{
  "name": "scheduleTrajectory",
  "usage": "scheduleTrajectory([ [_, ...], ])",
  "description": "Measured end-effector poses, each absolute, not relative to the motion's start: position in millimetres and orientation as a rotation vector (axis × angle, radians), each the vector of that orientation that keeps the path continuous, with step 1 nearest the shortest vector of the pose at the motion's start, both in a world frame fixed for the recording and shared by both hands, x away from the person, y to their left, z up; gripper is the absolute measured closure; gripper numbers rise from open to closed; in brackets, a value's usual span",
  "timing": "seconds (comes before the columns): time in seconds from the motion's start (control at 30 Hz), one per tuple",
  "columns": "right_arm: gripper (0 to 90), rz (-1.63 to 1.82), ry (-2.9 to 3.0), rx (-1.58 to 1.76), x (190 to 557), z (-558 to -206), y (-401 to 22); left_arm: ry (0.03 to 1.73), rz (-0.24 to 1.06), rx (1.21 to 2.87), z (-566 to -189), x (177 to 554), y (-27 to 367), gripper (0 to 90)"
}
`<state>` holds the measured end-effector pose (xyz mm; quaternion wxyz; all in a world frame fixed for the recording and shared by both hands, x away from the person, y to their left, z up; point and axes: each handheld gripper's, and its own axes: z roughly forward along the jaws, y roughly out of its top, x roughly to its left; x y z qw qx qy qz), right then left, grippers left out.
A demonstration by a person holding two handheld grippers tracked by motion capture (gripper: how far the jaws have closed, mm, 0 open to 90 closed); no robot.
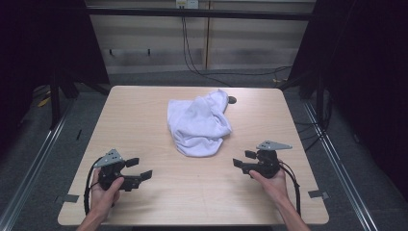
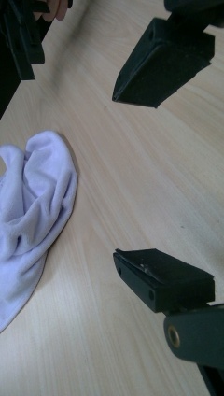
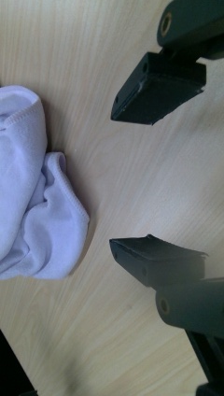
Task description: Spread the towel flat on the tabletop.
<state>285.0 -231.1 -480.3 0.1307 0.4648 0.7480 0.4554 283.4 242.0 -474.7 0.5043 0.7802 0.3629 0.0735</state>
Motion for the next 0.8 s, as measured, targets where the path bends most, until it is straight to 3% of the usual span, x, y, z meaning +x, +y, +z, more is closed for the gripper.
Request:
scheduleTrajectory([
  [0.43, 23.7, 1.262, 2.329, 1.239, 321, -476, -217, 0.916, 0.205, 1.894, -477, 296, 245, 21.7],
  [0.8, 21.8, 1.271, 2.320, 1.233, 391, -473, -195, 0.911, 0.198, 1.920, -481, 301, 244, 22.4],
])
